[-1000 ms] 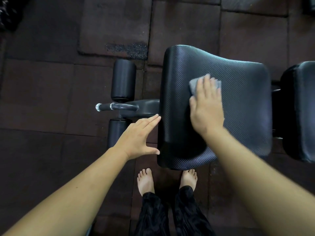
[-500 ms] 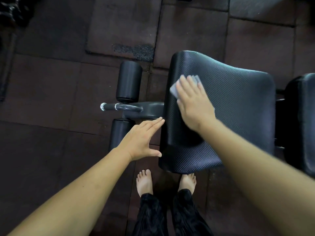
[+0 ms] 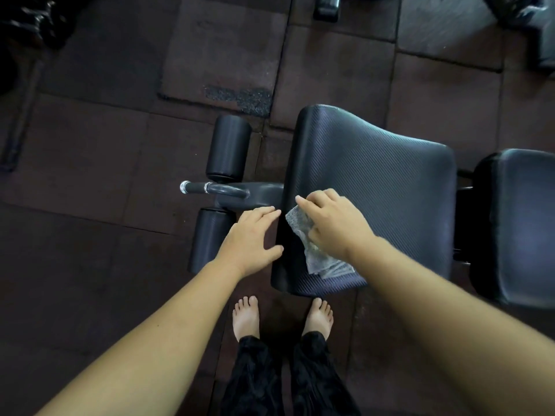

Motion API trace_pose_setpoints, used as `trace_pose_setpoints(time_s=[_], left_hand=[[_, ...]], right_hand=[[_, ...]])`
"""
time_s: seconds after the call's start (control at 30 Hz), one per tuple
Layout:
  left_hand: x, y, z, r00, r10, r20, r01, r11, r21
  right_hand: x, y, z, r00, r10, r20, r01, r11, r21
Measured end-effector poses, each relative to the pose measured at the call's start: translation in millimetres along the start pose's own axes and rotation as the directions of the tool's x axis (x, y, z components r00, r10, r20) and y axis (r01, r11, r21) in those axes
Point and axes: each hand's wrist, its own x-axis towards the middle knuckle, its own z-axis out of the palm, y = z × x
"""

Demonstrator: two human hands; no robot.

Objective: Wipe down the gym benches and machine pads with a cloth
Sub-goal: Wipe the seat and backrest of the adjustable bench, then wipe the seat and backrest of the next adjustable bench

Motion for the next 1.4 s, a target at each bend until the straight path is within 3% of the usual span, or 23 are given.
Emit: trace_pose_setpoints(time_s=[0.13, 0.23, 0.43, 0.57, 0.67, 0.77, 0.9, 1.07, 1.27, 1.4], left_hand=[[-4.0, 31.8, 7.6, 0.973, -0.184, -0.14, 0.162, 0.975, -0.151], [-8.4, 51.6, 15.7, 0.942, -0.292, -0.165, 0.255, 0.943, -0.213], [-21.1, 86.1, 23.0, 0.925, -0.361, -0.12, 0.295, 0.879, -0.374], [-37.5, 116.1, -3.7, 0.884, -0.467, 0.008, 0.356, 0.661, -0.661], [-55.4, 142.4, -37.3, 0.863, -0.506, 0.016, 0.317, 0.516, -0.796], [-78.0, 167.1, -78.0, 0.824, -0.566, 0.036, 0.307, 0.391, -0.868], [-111.1, 196.6, -128.2, 0.796, -0.581, 0.168, 0.305, 0.146, -0.941], [-140.8, 213.3, -171.5, 0.779, -0.605, 0.168, 0.201, -0.013, -0.979], [-174.7, 208.8, -208.6, 0.795, -0.59, 0.139, 0.149, -0.033, -0.988], [-196.4, 184.6, -238.4, 0.833, -0.553, 0.02, 0.175, 0.228, -0.958]], right_hand=[[19.8, 3.7, -24.3, 0.976, -0.046, 0.214, 0.074, 0.99, -0.124], [24.8, -2.0, -32.6, 0.957, -0.08, 0.277, 0.123, 0.982, -0.141], [6.4, -4.2, -60.5, 0.962, -0.039, 0.27, 0.016, 0.996, 0.087], [-14.7, -9.0, -111.4, 0.981, -0.038, 0.188, 0.001, 0.982, 0.191], [-34.9, -20.3, -151.9, 0.99, -0.039, 0.135, -0.001, 0.958, 0.287], [-58.1, -41.5, -190.1, 0.994, -0.007, 0.107, -0.03, 0.941, 0.338], [-89.2, -71.3, -223.0, 0.991, -0.075, 0.113, 0.048, 0.974, 0.221], [-114.7, -99.6, -237.2, 0.984, -0.177, 0.005, 0.167, 0.937, 0.307], [-116.1, -140.2, -253.2, 0.983, -0.16, -0.09, 0.18, 0.929, 0.322], [-92.8, -173.1, -267.9, 0.99, -0.052, -0.133, 0.103, 0.905, 0.413]])
